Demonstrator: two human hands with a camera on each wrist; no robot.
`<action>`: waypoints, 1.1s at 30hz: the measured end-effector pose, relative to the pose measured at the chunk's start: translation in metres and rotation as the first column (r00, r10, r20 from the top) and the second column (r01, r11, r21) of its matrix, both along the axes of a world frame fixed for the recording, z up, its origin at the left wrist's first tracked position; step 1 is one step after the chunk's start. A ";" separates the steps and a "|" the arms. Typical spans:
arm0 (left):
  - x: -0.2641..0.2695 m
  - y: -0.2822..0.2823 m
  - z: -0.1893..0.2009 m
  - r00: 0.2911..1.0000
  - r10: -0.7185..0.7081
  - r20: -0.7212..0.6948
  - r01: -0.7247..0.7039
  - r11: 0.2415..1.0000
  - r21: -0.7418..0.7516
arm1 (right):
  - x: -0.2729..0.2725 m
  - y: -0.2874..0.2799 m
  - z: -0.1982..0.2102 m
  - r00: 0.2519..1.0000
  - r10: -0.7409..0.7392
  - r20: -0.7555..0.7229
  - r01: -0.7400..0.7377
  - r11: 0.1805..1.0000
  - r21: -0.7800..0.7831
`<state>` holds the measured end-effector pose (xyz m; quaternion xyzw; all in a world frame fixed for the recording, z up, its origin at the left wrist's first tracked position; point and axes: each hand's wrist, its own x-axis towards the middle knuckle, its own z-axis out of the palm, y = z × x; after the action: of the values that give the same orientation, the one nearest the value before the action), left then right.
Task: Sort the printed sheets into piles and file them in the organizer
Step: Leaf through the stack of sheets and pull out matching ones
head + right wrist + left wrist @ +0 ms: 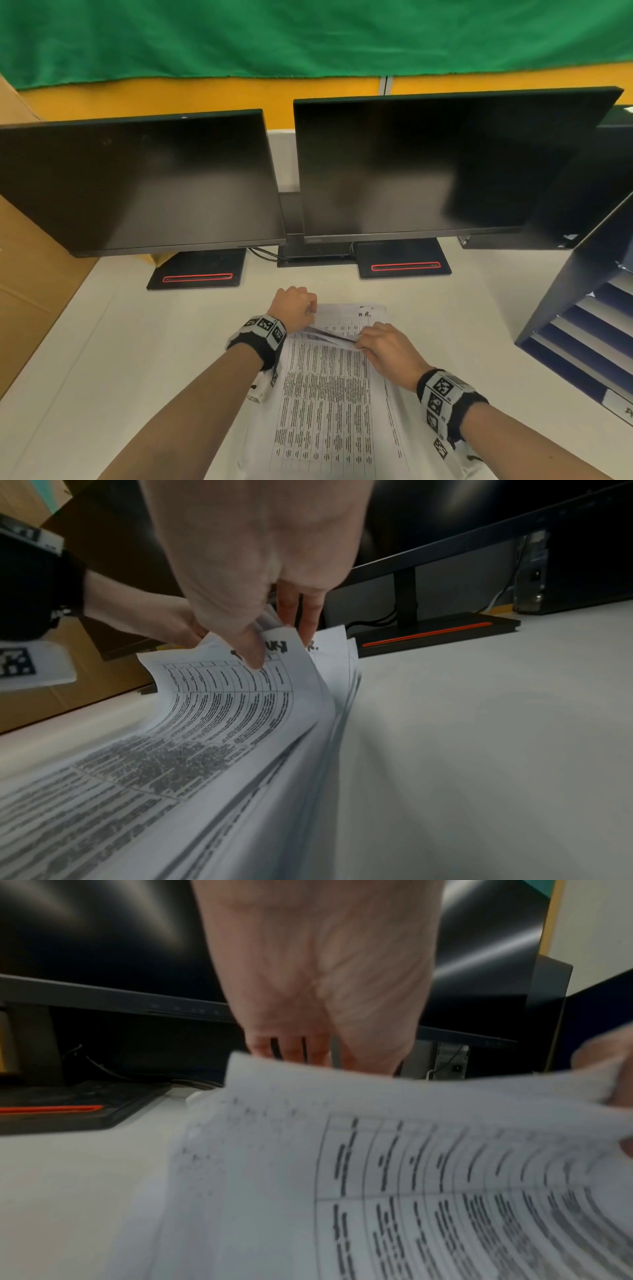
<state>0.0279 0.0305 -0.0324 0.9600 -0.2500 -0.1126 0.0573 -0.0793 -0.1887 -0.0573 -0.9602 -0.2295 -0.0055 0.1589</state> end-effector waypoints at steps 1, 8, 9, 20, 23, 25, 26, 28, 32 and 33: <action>-0.001 0.000 0.000 0.998 -0.025 0.059 0.025 1.000 0.004 | 0.000 0.001 0.001 1.000 -0.012 -0.008 0.012 1.000 0.024; -0.015 0.004 -0.008 0.930 -0.221 0.292 0.183 0.971 0.152 | -0.008 0.006 0.004 0.984 -0.174 -0.023 0.176 0.973 0.146; -0.017 0.004 -0.008 0.922 -0.243 0.302 0.193 0.964 0.184 | -0.009 0.006 0.004 0.981 -0.191 -0.021 0.192 0.969 0.155; -0.033 0.013 -0.009 0.996 0.042 0.081 -0.015 0.952 -0.306 | -0.008 0.005 -0.010 0.989 -0.146 0.039 0.138 0.978 0.157; -0.019 0.012 -0.008 0.971 0.228 -0.067 -0.238 0.916 -0.324 | -0.007 0.005 -0.011 0.989 -0.139 0.042 0.133 0.982 0.133; -0.009 0.014 -0.007 0.929 0.289 -0.232 -0.356 0.871 -0.338 | -0.006 0.005 -0.011 0.989 -0.138 0.055 0.130 0.983 0.131; -0.004 0.015 -0.005 0.903 0.302 -0.305 -0.399 0.851 -0.341 | -0.006 0.006 -0.011 0.990 -0.131 0.059 0.123 0.984 0.128; 0.002 0.022 0.000 0.873 0.320 -0.368 -0.446 0.829 -0.338 | -0.007 0.006 -0.011 0.991 -0.116 0.059 0.109 0.987 0.119; 0.006 0.041 0.003 0.886 0.264 -0.382 -0.380 0.885 -0.270 | -0.007 0.005 -0.011 0.990 -0.138 0.023 0.134 0.983 0.129; 0.005 0.044 0.002 0.896 0.247 -0.369 -0.352 0.902 -0.252 | -0.006 0.006 -0.011 0.990 -0.140 0.017 0.136 0.981 0.138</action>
<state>0.0324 0.0744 -0.0308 0.9335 -0.0989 -0.2195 0.2658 -0.0850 -0.1832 -0.0679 -0.9605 -0.1634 -0.0451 0.2206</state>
